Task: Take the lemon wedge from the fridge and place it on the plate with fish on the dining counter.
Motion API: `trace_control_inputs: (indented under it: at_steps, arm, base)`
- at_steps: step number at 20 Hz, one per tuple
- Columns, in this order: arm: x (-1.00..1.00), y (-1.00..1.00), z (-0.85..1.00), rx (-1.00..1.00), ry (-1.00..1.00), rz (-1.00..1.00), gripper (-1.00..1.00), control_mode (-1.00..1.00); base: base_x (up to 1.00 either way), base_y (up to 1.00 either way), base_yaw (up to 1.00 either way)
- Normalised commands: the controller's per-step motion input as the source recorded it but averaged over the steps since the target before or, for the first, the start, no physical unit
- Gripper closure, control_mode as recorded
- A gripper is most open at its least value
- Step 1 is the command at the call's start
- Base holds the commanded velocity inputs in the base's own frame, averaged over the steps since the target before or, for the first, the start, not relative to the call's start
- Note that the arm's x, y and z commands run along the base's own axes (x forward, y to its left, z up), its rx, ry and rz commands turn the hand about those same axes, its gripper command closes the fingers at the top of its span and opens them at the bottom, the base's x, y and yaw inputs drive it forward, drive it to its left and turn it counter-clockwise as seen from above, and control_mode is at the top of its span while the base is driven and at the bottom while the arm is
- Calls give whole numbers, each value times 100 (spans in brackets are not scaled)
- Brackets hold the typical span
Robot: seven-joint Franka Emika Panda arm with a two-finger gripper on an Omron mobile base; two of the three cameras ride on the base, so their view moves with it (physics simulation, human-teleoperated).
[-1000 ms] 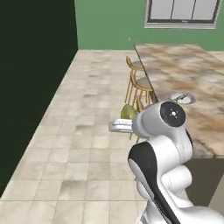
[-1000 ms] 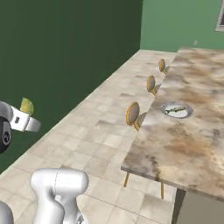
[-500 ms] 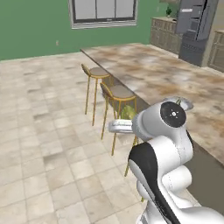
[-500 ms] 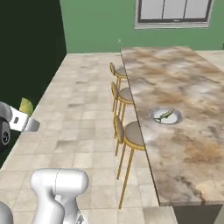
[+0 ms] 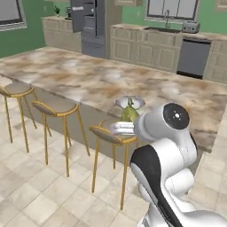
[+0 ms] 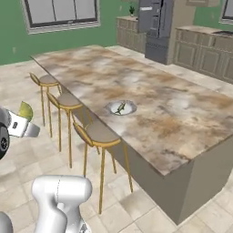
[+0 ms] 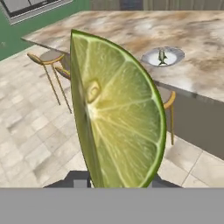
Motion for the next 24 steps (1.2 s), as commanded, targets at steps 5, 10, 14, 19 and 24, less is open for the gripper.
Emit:
trace_control_inputs:
  at_steps: [5, 10, 14, 19, 24]
  arm:
    - [0, 0, 0, 0, 0, 0, 100, 100]
    - [0, 0, 0, 0, 0, 0, 100, 100]
    - [0, 0, 0, 0, 0, 0, 100, 100]
    - [0, 0, 0, 0, 0, 0, 100, 100]
    - [60, -7, 0, 0, 11, -1, 100, -100]
  base:
    - [61, 73, -78]
    - [100, 65, -54]
    - [100, 13, -32]
    - [88, -15, -19]
    - [38, -2, -4]
